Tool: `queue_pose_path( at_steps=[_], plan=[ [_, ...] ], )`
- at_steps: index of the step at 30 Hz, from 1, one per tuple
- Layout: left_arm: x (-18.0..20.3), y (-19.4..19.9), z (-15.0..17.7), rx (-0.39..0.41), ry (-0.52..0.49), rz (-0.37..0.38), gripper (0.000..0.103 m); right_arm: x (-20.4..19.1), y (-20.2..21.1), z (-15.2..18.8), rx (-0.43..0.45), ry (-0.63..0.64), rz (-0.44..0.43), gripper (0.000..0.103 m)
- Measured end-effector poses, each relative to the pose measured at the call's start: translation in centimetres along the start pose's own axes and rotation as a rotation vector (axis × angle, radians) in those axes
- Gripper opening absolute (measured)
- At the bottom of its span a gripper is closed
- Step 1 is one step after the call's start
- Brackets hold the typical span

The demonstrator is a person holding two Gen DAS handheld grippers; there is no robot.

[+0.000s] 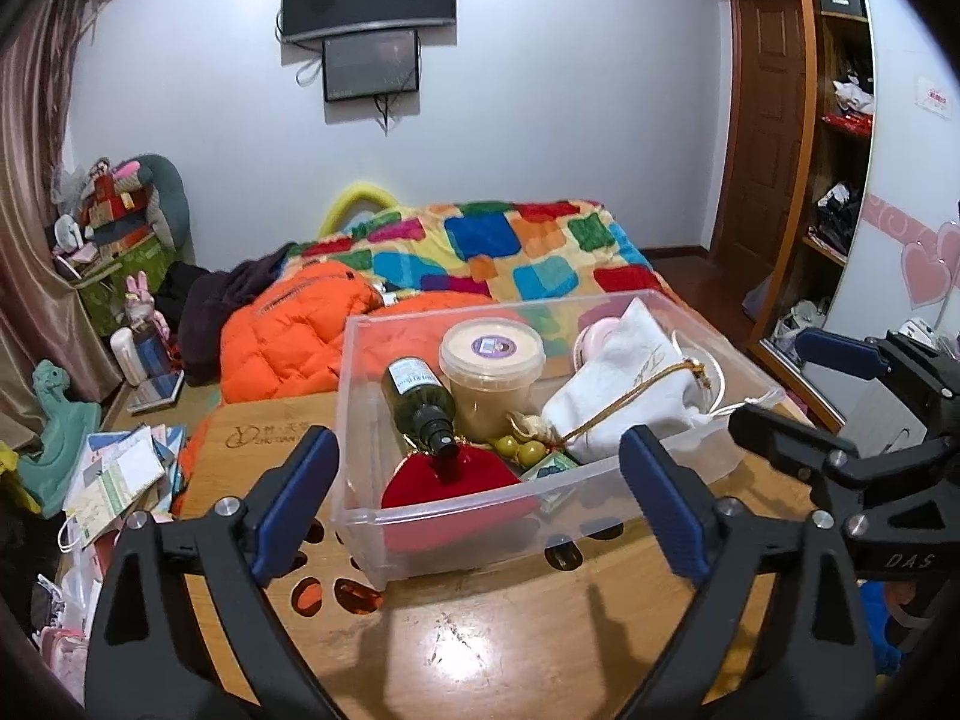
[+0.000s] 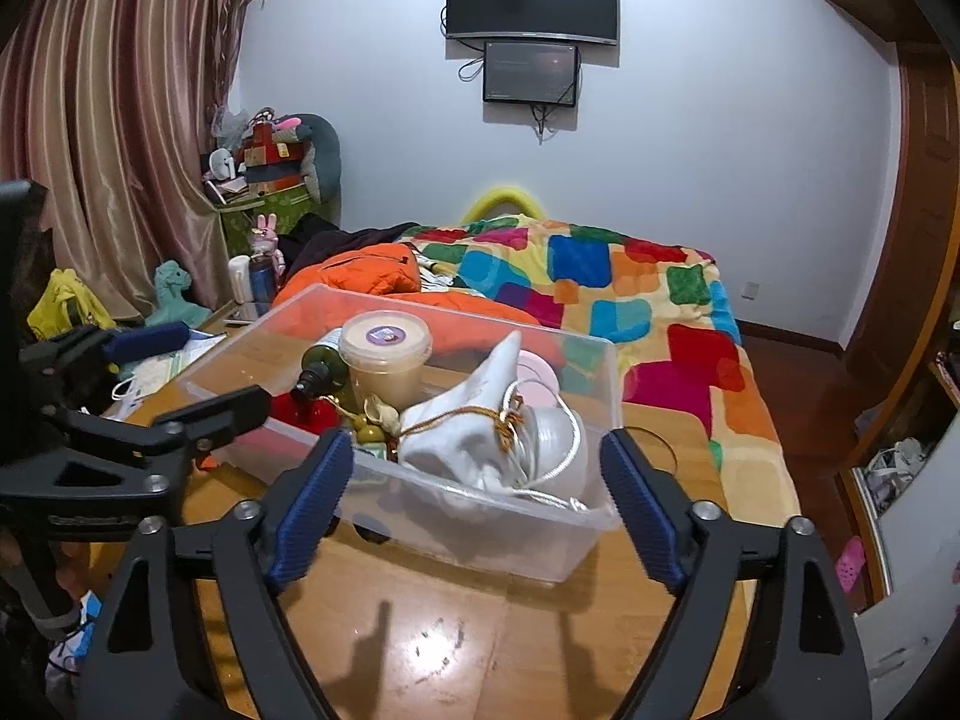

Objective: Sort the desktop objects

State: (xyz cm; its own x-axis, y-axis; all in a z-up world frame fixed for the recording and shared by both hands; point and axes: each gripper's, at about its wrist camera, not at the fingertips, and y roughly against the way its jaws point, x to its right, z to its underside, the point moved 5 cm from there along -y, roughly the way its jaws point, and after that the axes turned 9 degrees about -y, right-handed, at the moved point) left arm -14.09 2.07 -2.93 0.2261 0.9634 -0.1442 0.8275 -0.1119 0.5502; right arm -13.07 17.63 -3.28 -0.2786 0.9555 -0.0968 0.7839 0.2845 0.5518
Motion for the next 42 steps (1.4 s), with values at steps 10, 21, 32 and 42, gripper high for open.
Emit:
queue_pose_path(
  at_steps=[10,21,32,42],
  plan=[
    [0.6,2.1,0.6,0.051,-0.007,-0.030,0.102,0.7,2.0,0.8,0.030,-0.013,0.048,0.102],
    [0.9,2.8,2.3,0.050,0.023,-0.027,0.102,1.4,3.2,2.4,0.020,0.001,0.076,0.102],
    [0.7,3.0,3.2,0.055,0.051,-0.043,0.102,1.6,2.4,3.6,-0.011,0.018,0.090,0.102],
    [1.2,3.4,3.3,0.071,0.060,-0.034,0.102,1.6,2.3,4.1,-0.026,0.008,0.075,0.102]
  ],
)
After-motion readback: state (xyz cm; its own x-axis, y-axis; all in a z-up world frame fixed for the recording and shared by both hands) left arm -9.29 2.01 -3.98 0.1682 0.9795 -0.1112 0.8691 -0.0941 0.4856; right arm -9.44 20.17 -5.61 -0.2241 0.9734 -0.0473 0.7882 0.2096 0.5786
